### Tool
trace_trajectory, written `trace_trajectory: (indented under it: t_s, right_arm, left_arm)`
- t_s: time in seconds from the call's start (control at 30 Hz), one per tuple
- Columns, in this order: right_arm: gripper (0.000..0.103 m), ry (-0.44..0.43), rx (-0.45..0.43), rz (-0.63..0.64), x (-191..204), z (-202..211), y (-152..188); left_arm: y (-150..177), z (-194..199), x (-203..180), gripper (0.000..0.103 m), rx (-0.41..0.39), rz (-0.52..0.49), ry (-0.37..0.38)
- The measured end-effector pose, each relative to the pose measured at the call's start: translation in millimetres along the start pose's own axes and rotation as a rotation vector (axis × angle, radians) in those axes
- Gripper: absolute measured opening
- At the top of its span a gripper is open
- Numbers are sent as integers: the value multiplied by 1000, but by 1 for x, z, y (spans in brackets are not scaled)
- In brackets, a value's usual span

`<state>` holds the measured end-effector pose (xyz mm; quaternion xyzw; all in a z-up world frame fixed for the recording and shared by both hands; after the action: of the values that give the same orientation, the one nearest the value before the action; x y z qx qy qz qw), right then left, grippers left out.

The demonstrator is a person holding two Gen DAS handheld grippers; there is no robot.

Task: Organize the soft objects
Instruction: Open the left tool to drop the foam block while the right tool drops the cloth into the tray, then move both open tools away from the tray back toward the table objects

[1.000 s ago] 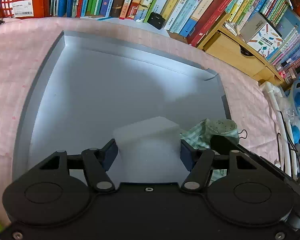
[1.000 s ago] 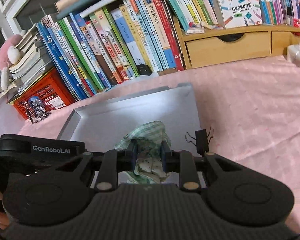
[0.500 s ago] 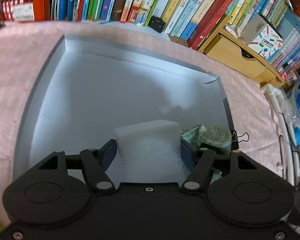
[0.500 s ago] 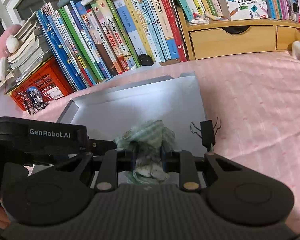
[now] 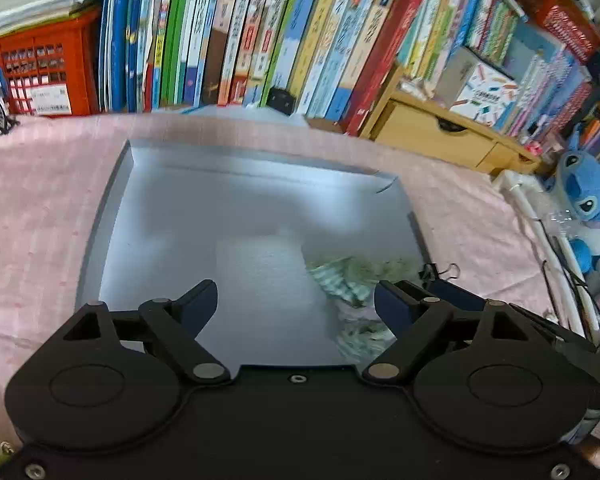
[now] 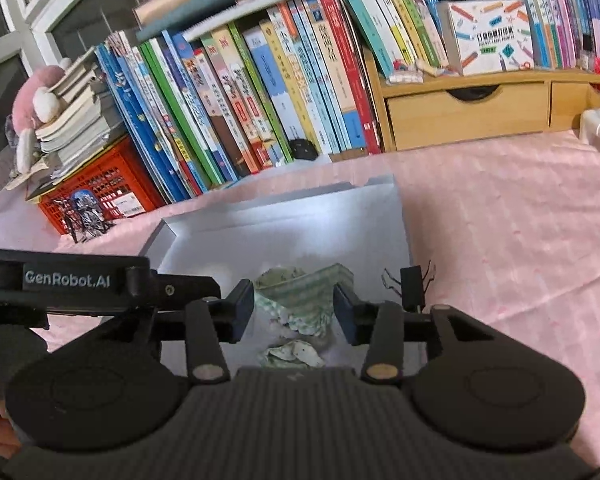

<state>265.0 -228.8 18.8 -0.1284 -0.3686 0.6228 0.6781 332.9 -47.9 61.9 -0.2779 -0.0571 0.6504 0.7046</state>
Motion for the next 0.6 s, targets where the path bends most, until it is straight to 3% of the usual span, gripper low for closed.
trace_trajectory:
  t_s: [0.33, 0.6]
  right_arm:
    - [74, 3, -94, 112, 14, 47, 9]
    - [77, 25, -151, 227, 30, 88, 27]
  left_arm:
    - [31, 53, -9, 89, -111, -54, 36]
    - [65, 82, -10, 90, -177, -91, 56]
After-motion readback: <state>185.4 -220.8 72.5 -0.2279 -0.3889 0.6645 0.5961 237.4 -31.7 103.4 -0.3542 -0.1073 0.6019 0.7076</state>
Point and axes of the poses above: each gripper's, at about its wrist camera, not at the fingertips, and z roughly against the way its jaws point, x to its left, y to its underside, the point moved 4 cm from there along -z, roughly the way its jaws point, and after that the axes turned 6 degrees about x, right-handed, at the moved point
